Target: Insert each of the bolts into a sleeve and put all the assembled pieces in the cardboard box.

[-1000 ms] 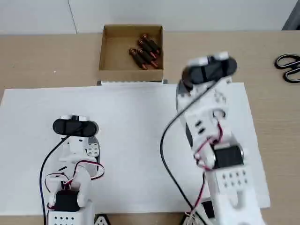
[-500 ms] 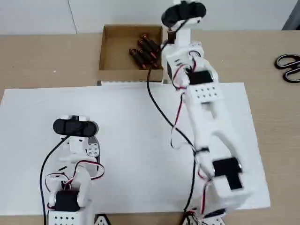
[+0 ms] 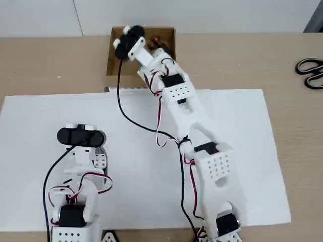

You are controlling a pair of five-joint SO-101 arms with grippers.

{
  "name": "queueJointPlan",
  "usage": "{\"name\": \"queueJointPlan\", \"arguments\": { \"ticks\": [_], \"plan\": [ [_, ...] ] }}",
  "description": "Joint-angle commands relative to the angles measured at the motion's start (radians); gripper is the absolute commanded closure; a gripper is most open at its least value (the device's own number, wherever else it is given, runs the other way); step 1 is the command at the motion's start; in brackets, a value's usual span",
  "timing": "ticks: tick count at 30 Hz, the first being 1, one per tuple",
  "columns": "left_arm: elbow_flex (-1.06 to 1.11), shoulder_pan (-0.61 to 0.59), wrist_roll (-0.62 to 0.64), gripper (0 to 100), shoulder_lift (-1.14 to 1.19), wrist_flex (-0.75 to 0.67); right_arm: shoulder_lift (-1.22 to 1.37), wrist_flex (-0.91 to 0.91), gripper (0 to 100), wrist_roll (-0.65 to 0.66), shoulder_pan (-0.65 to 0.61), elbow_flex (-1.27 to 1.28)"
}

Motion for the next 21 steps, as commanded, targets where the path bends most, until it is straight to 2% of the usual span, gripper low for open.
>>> {"name": "queueJointPlan", "arguments": {
  "ticks": [1,5,10,16,21],
  "plan": [
    [-0.004,-0.005,-0.006,99,-0.011,-0.021,0.058,-0.082,99.5,0.101,-0.008,-0.146],
    [-0.004,-0.005,-0.006,99,-0.011,-0.021,0.14,-0.102,99.5,0.164,-0.008,-0.21],
    [-0.004,-0.005,-0.006,99,-0.011,-0.021,0.196,-0.094,99.2,0.172,-0.004,-0.267],
    [-0.004,-0.005,-0.006,99,-0.011,-0.021,0.202,-0.094,84.4,0.172,-0.008,-0.27],
    [-0.004,-0.005,-0.006,99,-0.011,-0.021,0.194,-0.094,84.6,0.172,-0.005,-0.272]
  ]
}}
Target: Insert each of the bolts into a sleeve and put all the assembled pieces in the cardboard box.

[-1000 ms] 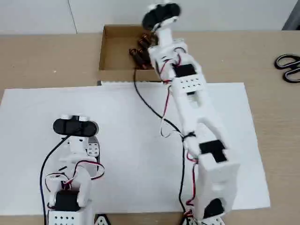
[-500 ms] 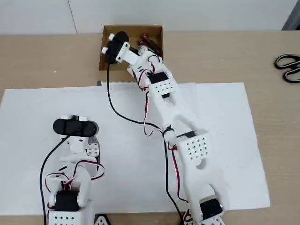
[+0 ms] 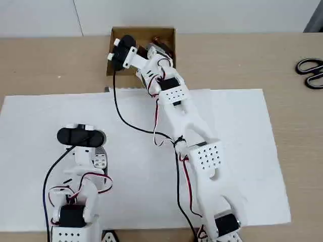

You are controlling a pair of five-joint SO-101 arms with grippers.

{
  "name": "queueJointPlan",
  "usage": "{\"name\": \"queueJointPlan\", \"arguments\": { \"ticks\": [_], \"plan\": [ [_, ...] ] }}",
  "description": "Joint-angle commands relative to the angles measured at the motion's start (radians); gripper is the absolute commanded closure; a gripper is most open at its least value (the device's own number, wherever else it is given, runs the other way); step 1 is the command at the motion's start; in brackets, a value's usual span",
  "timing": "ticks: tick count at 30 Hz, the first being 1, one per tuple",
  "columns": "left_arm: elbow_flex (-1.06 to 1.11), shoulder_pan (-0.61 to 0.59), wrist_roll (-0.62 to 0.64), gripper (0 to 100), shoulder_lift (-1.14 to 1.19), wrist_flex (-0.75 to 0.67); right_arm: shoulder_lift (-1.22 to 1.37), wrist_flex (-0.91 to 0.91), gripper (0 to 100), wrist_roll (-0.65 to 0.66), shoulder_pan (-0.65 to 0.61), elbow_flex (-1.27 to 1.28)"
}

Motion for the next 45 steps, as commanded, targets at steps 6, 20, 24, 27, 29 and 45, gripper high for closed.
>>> {"name": "queueJointPlan", "arguments": {
  "ticks": [6,20,24,27,29,45],
  "plan": [
    [-0.004,-0.005,-0.006,99,-0.011,-0.021,-0.071,-0.016,85.4,-0.032,0.01,-0.052],
    [-0.004,-0.005,-0.006,99,-0.011,-0.021,-0.392,0.315,95.0,-0.296,0.041,-0.051],
    [-0.004,-0.005,-0.006,99,-0.011,-0.021,-0.472,0.426,98.4,-0.299,0.067,-0.051],
    [-0.004,-0.005,-0.006,99,-0.011,-0.021,-0.545,0.492,99.5,-0.331,0.082,-0.051],
    [-0.004,-0.005,-0.006,99,-0.011,-0.021,-0.602,0.544,99.5,-0.385,0.093,-0.051],
    [-0.004,-0.005,-0.006,99,-0.011,-0.021,-1.036,1.194,99.5,-0.594,0.193,-0.051]
  ]
}}
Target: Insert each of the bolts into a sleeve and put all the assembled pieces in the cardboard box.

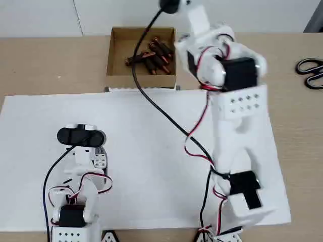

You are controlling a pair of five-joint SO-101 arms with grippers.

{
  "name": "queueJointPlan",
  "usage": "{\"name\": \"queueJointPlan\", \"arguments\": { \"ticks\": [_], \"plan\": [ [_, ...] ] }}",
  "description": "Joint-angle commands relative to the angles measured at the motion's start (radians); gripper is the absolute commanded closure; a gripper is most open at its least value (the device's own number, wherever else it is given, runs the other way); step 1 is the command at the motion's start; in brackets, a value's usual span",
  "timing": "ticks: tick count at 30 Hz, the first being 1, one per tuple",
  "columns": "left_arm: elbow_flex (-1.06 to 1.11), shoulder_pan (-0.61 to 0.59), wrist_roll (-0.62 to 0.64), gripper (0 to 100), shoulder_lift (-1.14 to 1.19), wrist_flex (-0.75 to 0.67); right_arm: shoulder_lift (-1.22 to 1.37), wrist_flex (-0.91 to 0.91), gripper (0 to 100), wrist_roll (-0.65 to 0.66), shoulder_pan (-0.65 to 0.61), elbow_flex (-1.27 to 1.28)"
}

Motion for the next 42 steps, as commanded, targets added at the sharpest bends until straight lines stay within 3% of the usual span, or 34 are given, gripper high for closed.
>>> {"name": "queueJointPlan", "arguments": {
  "ticks": [1,8,12,19,30,42],
  "plan": [
    [-0.004,-0.005,-0.006,99,-0.011,-0.021,-0.114,0.117,99.5,-0.048,0.061,-0.044],
    [-0.004,-0.005,-0.006,99,-0.011,-0.021,-0.236,0.213,99.5,-0.117,0.193,-0.037],
    [-0.004,-0.005,-0.006,99,-0.011,-0.021,-0.351,0.216,99.5,-0.115,0.239,0.094],
    [-0.004,-0.005,-0.006,99,-0.011,-0.021,-0.733,0.186,99.5,-0.123,0.272,0.658],
    [-0.004,-0.005,-0.006,99,-0.011,-0.021,-1.303,-0.228,99.5,-0.121,0.271,1.608],
    [-0.004,-0.005,-0.006,99,-0.011,-0.021,-1.839,-0.375,99.6,-0.121,0.271,2.243]
  ]
}}
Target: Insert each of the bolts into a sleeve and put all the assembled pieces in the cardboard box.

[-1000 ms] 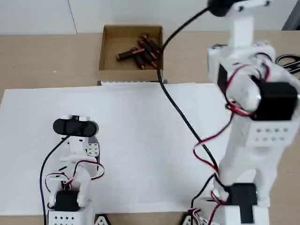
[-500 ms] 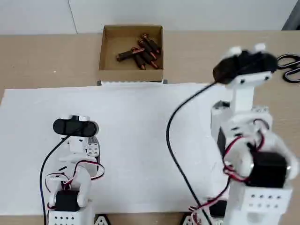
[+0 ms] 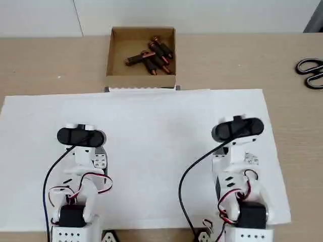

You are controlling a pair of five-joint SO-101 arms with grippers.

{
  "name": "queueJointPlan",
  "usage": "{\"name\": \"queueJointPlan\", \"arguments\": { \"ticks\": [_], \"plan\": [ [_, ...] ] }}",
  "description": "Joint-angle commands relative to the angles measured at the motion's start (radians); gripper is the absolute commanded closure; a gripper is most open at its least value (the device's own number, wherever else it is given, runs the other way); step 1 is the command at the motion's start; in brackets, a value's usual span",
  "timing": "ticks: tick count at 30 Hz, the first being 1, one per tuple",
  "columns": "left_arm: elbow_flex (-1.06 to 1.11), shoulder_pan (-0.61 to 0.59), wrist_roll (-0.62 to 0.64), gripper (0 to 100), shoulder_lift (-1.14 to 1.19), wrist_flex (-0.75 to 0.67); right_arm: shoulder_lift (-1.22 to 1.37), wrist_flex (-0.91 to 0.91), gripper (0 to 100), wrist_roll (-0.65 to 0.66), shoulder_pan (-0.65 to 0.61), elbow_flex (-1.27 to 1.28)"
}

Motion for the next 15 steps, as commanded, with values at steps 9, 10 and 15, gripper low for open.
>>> {"name": "queueJointPlan", "arguments": {
  "ticks": [9,10,15],
  "plan": [
    [-0.004,-0.005,-0.006,99,-0.011,-0.021,-0.165,-0.025,99.6,-0.075,0.01,0.164],
    [-0.004,-0.005,-0.006,99,-0.011,-0.021,-0.165,-0.025,99.6,-0.084,0.01,0.172],
    [-0.004,-0.005,-0.006,99,-0.011,-0.021,-0.166,-0.031,99.5,-0.092,0.028,0.236]
  ]
}}
